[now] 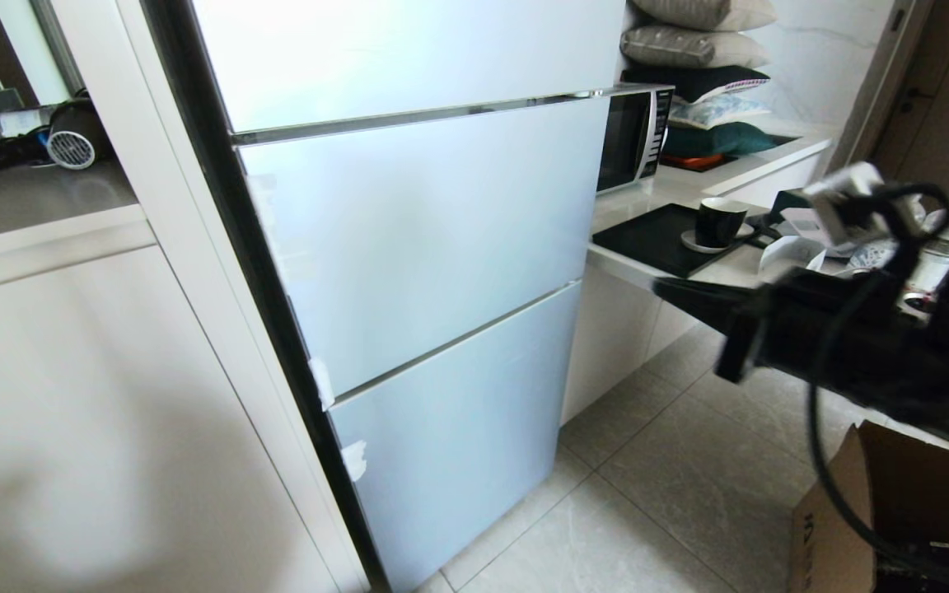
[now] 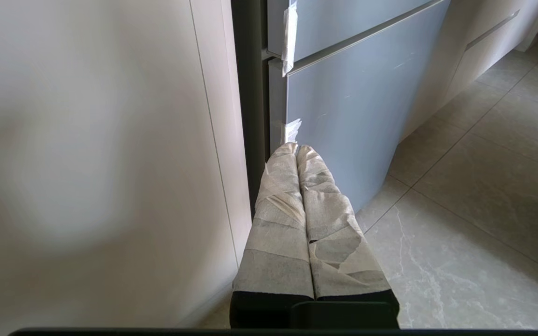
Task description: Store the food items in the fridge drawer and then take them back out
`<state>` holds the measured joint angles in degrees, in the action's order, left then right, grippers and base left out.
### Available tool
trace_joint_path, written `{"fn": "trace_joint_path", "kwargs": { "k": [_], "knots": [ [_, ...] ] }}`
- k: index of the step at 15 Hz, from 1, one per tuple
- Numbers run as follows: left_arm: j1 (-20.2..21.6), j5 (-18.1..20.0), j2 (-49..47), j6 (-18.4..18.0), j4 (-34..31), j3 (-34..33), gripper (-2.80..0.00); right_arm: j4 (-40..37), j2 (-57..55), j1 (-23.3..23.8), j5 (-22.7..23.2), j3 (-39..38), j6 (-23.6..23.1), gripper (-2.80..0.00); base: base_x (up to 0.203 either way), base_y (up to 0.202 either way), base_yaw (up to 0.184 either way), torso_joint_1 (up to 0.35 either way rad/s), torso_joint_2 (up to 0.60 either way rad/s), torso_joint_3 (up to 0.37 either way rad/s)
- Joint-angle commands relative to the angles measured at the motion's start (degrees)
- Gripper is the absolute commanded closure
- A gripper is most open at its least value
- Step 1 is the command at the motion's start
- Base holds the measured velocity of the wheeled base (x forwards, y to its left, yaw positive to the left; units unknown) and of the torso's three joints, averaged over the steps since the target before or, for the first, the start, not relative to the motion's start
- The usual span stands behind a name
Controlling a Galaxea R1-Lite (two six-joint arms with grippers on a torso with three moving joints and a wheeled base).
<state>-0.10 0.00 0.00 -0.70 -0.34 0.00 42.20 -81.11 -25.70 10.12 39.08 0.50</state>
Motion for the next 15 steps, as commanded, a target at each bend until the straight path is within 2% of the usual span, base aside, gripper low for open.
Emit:
{"fn": "trace_joint_path", "kwargs": {
  "k": [1, 3, 6, 9, 10, 12, 15],
  "knots": [
    [0.0, 0.0, -0.1, 0.0, 0.0, 0.0, 0.00, -4.8, 24.8, 3.5, -4.6, -14.4, -2.8, 0.00, 0.000, 0.000, 0.000, 0.000, 0.00, 0.000],
    [0.0, 0.0, -0.1, 0.0, 0.0, 0.0, 0.00, -11.1, 40.4, 7.6, -7.6, -25.0, -5.4, 0.00, 0.000, 0.000, 0.000, 0.000, 0.00, 0.000],
    [0.0, 0.1, -0.1, 0.0, 0.0, 0.0, 0.00, -24.7, 60.6, 11.8, -9.4, -33.3, -7.1, 0.00, 0.000, 0.000, 0.000, 0.000, 0.00, 0.000],
    [0.0, 0.0, -0.1, 0.0, 0.0, 0.0, 0.00, -40.4, 66.0, 14.8, -10.1, -38.1, -3.2, 0.00, 0.000, 0.000, 0.000, 0.000, 0.00, 0.000],
    [0.0, 0.0, -0.1, 0.0, 0.0, 0.0, 0.00, -43.0, 65.7, 15.2, -10.0, -38.6, -2.8, 0.00, 0.000, 0.000, 0.000, 0.000, 0.00, 0.000],
    [0.0, 0.0, -0.1, 0.0, 0.0, 0.0, 0.00, -42.2, 65.5, 16.9, -9.4, -39.1, -5.5, 0.00, 0.000, 0.000, 0.000, 0.000, 0.00, 0.000],
    [0.0, 0.1, -0.1, 0.0, 0.0, 0.0, 0.00, -42.2, 68.7, 24.5, -9.3, -39.1, -6.8, 0.00, 0.000, 0.000, 0.000, 0.000, 0.00, 0.000]
  ]
}}
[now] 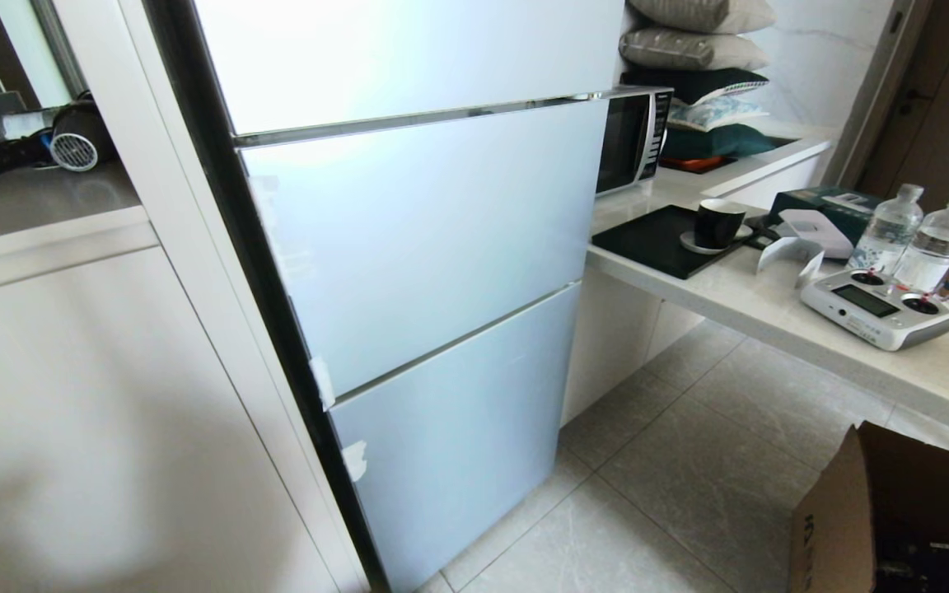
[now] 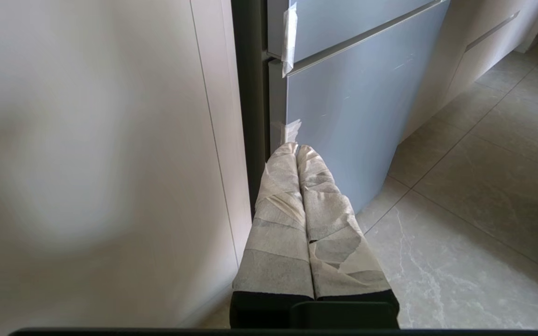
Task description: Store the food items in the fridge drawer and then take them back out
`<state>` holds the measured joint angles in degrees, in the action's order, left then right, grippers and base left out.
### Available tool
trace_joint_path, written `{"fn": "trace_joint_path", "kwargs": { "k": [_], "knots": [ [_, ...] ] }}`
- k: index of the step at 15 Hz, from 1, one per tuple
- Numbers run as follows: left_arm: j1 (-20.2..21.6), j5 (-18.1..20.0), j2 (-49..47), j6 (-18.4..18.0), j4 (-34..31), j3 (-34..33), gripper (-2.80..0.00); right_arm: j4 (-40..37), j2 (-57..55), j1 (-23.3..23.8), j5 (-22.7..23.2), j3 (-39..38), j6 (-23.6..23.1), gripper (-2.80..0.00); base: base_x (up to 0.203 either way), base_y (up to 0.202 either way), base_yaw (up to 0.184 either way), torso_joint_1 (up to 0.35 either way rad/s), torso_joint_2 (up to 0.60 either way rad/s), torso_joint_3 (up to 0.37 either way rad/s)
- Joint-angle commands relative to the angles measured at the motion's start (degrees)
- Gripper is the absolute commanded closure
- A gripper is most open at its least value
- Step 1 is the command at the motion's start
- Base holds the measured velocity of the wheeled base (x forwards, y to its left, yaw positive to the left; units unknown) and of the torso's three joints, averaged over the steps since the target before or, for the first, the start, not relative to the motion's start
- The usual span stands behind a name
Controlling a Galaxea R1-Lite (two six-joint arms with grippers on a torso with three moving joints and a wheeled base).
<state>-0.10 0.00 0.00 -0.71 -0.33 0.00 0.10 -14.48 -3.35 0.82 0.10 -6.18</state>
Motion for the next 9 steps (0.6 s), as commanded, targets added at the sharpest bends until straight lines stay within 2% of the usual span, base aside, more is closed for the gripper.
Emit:
{"fn": "trace_joint_path", "kwargs": {
  "k": [1, 3, 5, 9],
  "knots": [
    [0.0, 0.0, -0.1, 0.0, 0.0, 0.0, 0.00, -0.1, 6.1, 2.8, 0.2, -0.1, -0.4, 0.00, 0.000, 0.000, 0.000, 0.000, 0.00, 0.000],
    [0.0, 0.0, -0.1, 0.0, 0.0, 0.0, 0.00, -0.2, 13.9, 3.1, 0.4, -0.1, 0.0, 0.00, 0.000, 0.000, 0.000, 0.000, 0.00, 0.000],
    [0.0, 0.0, -0.1, 0.0, 0.0, 0.0, 0.00, -0.1, 14.9, 3.4, -0.7, -0.1, 5.6, 0.00, 0.000, 0.000, 0.000, 0.000, 0.00, 0.000],
    [0.0, 0.0, -0.1, 0.0, 0.0, 0.0, 0.00, -0.1, 14.6, 3.4, -1.0, -0.1, 6.3, 0.00, 0.000, 0.000, 0.000, 0.000, 0.00, 0.000]
  ]
}}
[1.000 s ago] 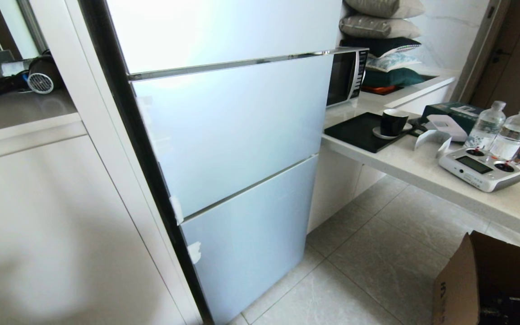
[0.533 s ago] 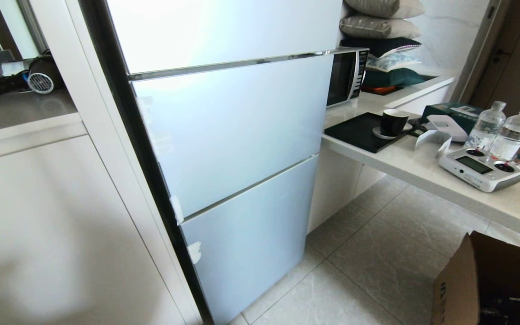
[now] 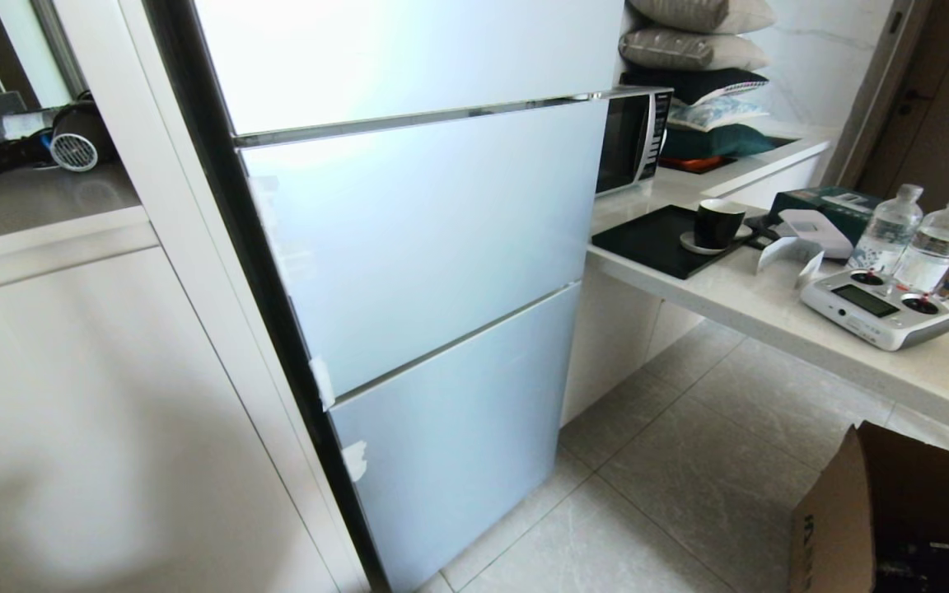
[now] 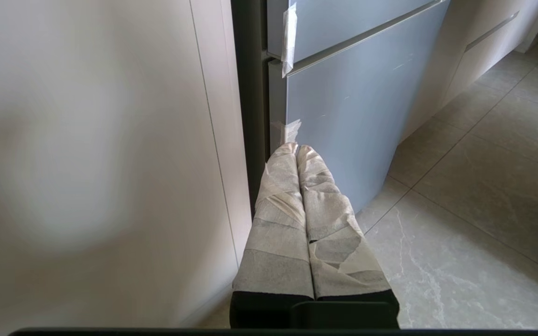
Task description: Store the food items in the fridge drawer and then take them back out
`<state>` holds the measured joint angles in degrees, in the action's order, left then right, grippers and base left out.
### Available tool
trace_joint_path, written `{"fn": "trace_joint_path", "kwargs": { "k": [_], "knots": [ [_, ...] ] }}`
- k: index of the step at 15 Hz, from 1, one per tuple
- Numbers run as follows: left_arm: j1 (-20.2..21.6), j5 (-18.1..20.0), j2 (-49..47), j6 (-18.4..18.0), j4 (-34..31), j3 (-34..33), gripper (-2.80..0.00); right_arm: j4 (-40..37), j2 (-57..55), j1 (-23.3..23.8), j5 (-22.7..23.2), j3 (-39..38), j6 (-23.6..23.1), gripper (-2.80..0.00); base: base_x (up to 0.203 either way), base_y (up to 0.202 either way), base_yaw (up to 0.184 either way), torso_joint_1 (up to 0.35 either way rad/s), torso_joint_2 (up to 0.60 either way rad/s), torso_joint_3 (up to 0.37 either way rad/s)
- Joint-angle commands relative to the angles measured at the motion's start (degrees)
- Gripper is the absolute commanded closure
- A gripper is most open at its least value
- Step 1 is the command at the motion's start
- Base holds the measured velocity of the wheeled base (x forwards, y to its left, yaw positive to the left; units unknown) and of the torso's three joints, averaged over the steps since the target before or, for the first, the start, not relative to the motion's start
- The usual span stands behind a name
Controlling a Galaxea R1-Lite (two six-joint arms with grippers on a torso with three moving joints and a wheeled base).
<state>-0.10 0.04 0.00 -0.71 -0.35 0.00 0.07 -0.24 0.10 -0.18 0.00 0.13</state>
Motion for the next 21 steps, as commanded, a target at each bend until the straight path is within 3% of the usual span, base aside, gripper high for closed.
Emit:
{"fn": "trace_joint_path", "kwargs": {
  "k": [1, 9, 10, 12, 14, 17, 21],
  "knots": [
    [0.0, 0.0, -0.1, 0.0, 0.0, 0.0, 0.00, -0.1, 0.3, 0.0, 0.0, 0.0, 0.0, 0.00, 0.000, 0.000, 0.000, 0.000, 0.00, 0.000],
    [0.0, 0.1, -0.1, -0.8, -0.1, 0.0, 0.00, -0.1, 0.3, 0.0, 0.0, 0.0, 0.0, 0.00, 0.000, 0.000, 0.000, 0.000, 0.00, 0.000],
    [0.0, 0.2, -0.1, -1.4, 0.9, 0.9, 0.00, -0.1, 0.3, 0.0, 0.0, 0.0, 0.0, 0.00, 0.000, 0.000, 0.000, 0.000, 0.00, 0.000],
    [0.0, 1.3, -1.7, -1.7, 1.7, 9.0, 0.00, -0.1, 0.3, 0.0, 0.0, 0.0, 0.0, 0.00, 0.000, 0.000, 0.000, 0.000, 0.00, 0.000],
    [0.0, 2.1, -10.4, -1.1, 1.6, 15.5, 0.00, -0.1, 0.3, 0.0, 0.0, 0.0, 0.0, 0.00, 0.000, 0.000, 0.000, 0.000, 0.00, 0.000],
    [0.0, 2.2, -31.1, 1.2, 4.5, 20.8, 0.00, -0.1, 0.3, 0.0, 0.0, 0.0, 0.0, 0.00, 0.000, 0.000, 0.000, 0.000, 0.00, 0.000],
    [0.1, -1.0, -61.8, 3.8, 20.5, 26.4, 0.00, -0.1, 0.3, 0.0, 0.0, 0.0, 0.0, 0.00, 0.000, 0.000, 0.000, 0.000, 0.00, 0.000]
  ]
}}
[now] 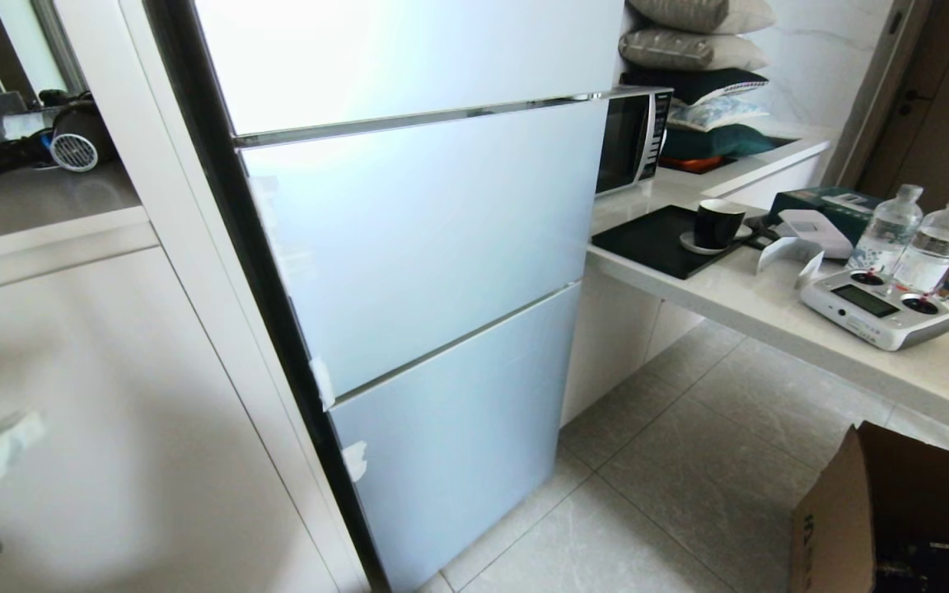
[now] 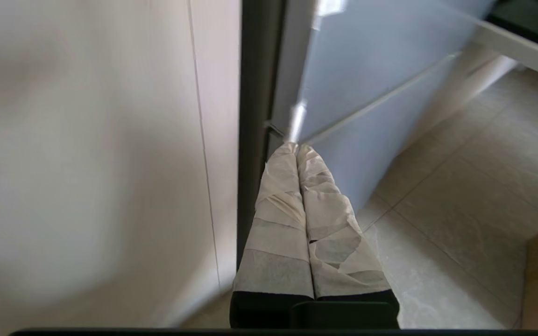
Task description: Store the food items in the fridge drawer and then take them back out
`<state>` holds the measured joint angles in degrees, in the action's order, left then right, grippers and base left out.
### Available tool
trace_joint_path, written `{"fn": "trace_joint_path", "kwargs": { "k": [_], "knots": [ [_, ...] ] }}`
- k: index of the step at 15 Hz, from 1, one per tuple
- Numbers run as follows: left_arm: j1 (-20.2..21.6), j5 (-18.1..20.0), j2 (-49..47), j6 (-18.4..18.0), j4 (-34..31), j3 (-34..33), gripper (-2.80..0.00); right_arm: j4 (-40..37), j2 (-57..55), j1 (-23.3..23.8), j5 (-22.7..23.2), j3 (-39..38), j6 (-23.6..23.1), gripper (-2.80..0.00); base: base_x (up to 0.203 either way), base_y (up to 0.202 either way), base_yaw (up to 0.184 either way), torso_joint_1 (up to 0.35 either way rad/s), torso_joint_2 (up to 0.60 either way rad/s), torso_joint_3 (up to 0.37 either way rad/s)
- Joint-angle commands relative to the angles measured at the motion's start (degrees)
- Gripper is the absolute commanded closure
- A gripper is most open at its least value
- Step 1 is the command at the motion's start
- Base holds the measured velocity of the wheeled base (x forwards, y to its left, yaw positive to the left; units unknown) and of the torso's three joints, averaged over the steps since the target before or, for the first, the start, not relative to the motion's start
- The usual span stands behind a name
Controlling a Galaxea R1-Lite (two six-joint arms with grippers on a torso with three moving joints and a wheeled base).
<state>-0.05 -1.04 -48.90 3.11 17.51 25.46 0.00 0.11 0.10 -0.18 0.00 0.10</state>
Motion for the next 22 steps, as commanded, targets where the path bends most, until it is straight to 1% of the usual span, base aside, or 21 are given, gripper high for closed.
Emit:
{"fn": "trace_joint_path", "kwargs": {
  "k": [1, 2, 3, 5, 7, 9, 10, 12, 17, 20, 22],
  "knots": [
    [0.0, -0.9, -19.3, 0.2, 7.8, 2.6, 0.00, 0.0, 0.0, 0.0, 0.0, 0.0, 0.0, 0.00, 0.000, 0.000, 0.000, 0.000, 0.00, 0.000],
    [0.0, -1.8, -25.3, 0.2, 13.1, 4.5, 0.00, 0.0, 0.0, 0.0, 0.0, 0.0, 0.0, 0.00, 0.000, 0.000, 0.000, 0.000, 0.00, 0.000],
    [0.0, -2.5, -30.0, 0.3, 17.1, 6.9, 0.00, 0.0, 0.0, 0.0, 0.0, 0.0, 0.0, 0.00, 0.000, 0.000, 0.000, 0.000, 0.00, 0.000],
    [0.1, -3.6, -36.1, 0.3, 22.4, 14.0, 0.00, 0.0, 0.0, 0.0, 0.0, 0.0, 0.0, 0.00, 0.000, 0.000, 0.000, 0.000, 0.00, 0.000],
    [0.3, -3.9, -38.9, 0.1, 23.7, 18.9, 0.00, 0.0, 0.0, 0.0, 0.0, 0.0, 0.0, 0.00, 0.000, 0.000, 0.000, 0.000, 0.00, 0.000],
    [0.4, -3.3, -39.9, -0.3, 23.8, 20.7, 0.00, 0.0, 0.0, 0.0, 0.0, 0.0, 0.0, 0.00, 0.000, 0.000, 0.000, 0.000, 0.00, 0.000],
    [0.4, -2.6, -41.4, -0.3, 23.9, 21.9, 0.00, 0.0, 0.0, 0.0, 0.0, 0.0, 0.0, 0.00, 0.000, 0.000, 0.000, 0.000, 0.00, 0.000],
    [0.3, 1.0, -43.5, -0.2, 24.1, 24.1, 0.00, 0.0, 0.0, 0.0, 0.0, 0.0, 0.0, 0.00, 0.000, 0.000, 0.000, 0.000, 0.00, 0.000],
    [0.2, 1.7, -47.3, 0.0, 24.3, 29.0, 0.00, 0.0, 0.0, 0.0, 0.0, 0.0, 0.0, 0.00, 0.000, 0.000, 0.000, 0.000, 0.00, 0.000],
    [-0.6, 1.9, -49.1, -0.2, 26.9, 29.8, 0.00, 0.0, 0.0, 0.0, 0.0, 0.0, 0.0, 0.00, 0.000, 0.000, 0.000, 0.000, 0.00, 0.000],
    [-1.7, 1.9, -50.0, -0.3, 27.5, 30.7, 0.00, 0.0, 0.0, 0.0, 0.0, 0.0, 0.0, 0.00, 0.000, 0.000, 0.000, 0.000, 0.00, 0.000]
  ]
}}
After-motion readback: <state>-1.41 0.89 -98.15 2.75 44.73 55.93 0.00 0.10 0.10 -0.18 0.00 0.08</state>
